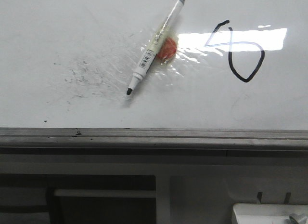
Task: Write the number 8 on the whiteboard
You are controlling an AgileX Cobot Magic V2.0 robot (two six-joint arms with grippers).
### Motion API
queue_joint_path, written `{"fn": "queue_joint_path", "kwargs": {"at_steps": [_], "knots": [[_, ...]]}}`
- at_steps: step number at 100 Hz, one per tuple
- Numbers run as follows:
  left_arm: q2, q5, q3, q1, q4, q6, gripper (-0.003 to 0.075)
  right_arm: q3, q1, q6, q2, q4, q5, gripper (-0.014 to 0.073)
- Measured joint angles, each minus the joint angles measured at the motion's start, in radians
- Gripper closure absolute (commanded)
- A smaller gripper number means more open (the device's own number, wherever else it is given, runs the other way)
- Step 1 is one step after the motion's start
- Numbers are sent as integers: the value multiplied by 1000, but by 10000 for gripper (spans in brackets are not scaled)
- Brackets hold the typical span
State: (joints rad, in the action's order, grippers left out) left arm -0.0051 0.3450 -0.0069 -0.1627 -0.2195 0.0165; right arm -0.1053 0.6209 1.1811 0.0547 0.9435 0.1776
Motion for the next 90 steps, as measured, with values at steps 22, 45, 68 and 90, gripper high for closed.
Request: {"fn": "queue_joint_path", "kwargs": {"at_steps": [22,45,68,90], "knots": [[0,0,0,0,0,0,741,115,-293,-723,0,-658,-79,658],[0,0,0,0,0,0,741,116,-575,-1044,-14,-955,-245,658],[0,0,0,0,1,0,741,116,-623,-1062,-60,-995,-457,658],[0,0,0,0,1,0,741,116,-623,-1064,-65,-1031,-492,658]]}}
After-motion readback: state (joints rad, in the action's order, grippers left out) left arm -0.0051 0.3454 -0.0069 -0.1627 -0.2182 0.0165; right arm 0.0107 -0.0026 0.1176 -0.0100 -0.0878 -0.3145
